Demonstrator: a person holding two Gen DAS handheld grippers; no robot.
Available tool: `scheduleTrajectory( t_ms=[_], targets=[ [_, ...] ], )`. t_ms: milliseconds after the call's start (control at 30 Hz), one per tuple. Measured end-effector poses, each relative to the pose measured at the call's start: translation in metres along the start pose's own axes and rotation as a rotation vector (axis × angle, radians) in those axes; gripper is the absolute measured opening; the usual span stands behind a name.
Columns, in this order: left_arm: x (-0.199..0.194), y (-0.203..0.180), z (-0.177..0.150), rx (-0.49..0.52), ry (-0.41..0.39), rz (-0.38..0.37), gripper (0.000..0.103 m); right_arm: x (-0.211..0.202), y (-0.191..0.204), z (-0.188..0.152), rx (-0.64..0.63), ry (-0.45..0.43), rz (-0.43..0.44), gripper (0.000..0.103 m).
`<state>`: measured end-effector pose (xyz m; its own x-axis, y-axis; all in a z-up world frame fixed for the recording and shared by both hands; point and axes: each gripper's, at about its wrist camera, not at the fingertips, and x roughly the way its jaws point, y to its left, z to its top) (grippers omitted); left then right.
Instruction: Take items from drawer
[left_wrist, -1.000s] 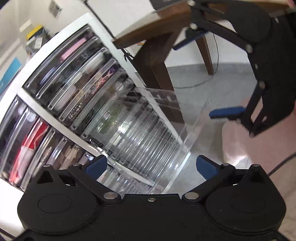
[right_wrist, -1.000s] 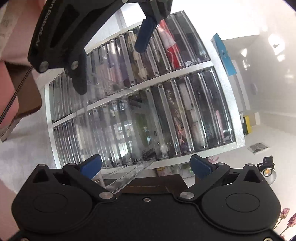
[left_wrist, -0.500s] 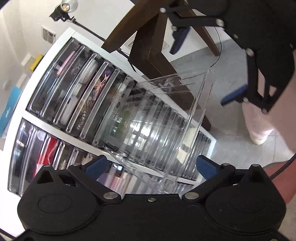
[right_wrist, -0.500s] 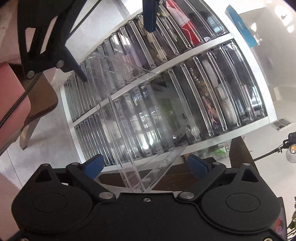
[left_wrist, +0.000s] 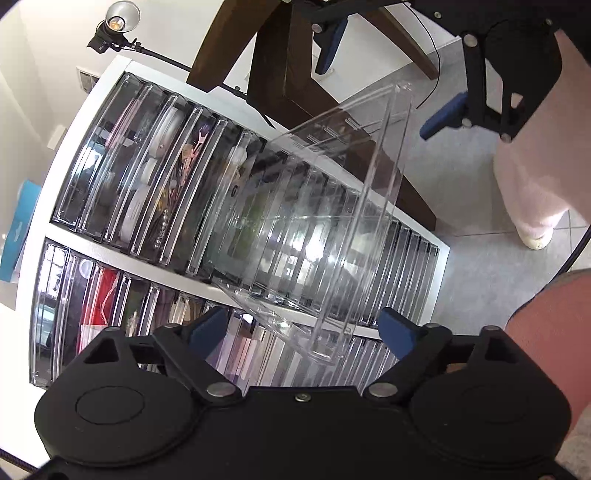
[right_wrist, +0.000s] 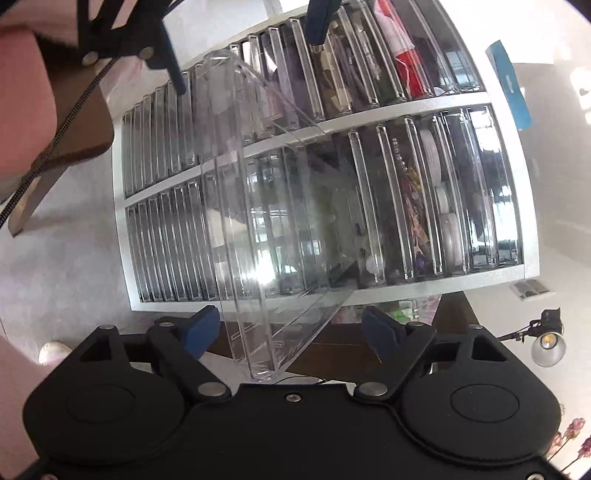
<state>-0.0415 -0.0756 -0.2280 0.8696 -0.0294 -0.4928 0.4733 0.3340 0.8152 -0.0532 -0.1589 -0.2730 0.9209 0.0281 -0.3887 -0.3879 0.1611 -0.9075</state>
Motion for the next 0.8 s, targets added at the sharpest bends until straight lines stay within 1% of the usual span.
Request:
scheduleTrajectory(
  t_ms=[67, 133, 167, 200, 233, 300, 333, 367, 433, 500, 633, 700, 767, 800],
  targets=[
    [0.001, -0.004, -0.002, 0.023, -0.002, 0.017, 0.083, 0.001, 0.004, -0.002, -0.005, 0.006, -0.003, 0.078],
    [0.001, -0.009, -0.004, 0.050, -0.006, 0.040, 0.076, 0.001, 0.008, -0.002, -0.017, 0.004, -0.025, 0.070],
    [0.002, -0.011, -0.005, 0.062, -0.007, 0.049, 0.075, 0.001, 0.010, -0.002, -0.023, 0.005, -0.033, 0.067],
    [0.003, -0.013, -0.006, 0.069, -0.005, 0.053, 0.072, 0.001, 0.012, -0.002, -0.031, 0.006, -0.036, 0.066],
    [0.004, -0.014, -0.007, 0.076, -0.003, 0.057, 0.067, 0.000, 0.014, -0.001, -0.035, 0.004, -0.040, 0.064],
    [0.005, -0.017, -0.008, 0.089, 0.001, 0.064, 0.063, -0.001, 0.016, -0.001, -0.041, 0.002, -0.061, 0.063],
    [0.006, -0.018, -0.009, 0.091, 0.005, 0.066, 0.056, -0.001, 0.017, 0.000, -0.042, 0.001, -0.069, 0.063],
    [0.005, -0.019, -0.010, 0.094, 0.007, 0.068, 0.052, -0.002, 0.018, 0.000, -0.042, 0.002, -0.072, 0.063],
    [0.005, -0.021, -0.011, 0.100, 0.011, 0.072, 0.039, -0.003, 0.019, 0.001, -0.039, 0.007, -0.069, 0.062],
    [0.003, -0.022, -0.012, 0.100, 0.009, 0.068, 0.034, -0.004, 0.021, 0.000, -0.036, 0.009, -0.073, 0.061],
    [0.003, -0.026, -0.014, 0.118, 0.003, 0.076, 0.028, -0.003, 0.021, 0.000, -0.018, 0.025, -0.076, 0.046],
    [0.002, -0.027, -0.014, 0.123, 0.004, 0.080, 0.027, -0.003, 0.022, -0.001, -0.013, 0.030, -0.075, 0.044],
    [0.002, -0.027, -0.015, 0.120, 0.006, 0.080, 0.027, -0.003, 0.023, -0.002, -0.012, 0.033, -0.072, 0.036],
    [0.003, -0.026, -0.015, 0.121, 0.007, 0.081, 0.027, -0.002, 0.023, -0.002, -0.009, 0.034, -0.070, 0.034]
  ],
)
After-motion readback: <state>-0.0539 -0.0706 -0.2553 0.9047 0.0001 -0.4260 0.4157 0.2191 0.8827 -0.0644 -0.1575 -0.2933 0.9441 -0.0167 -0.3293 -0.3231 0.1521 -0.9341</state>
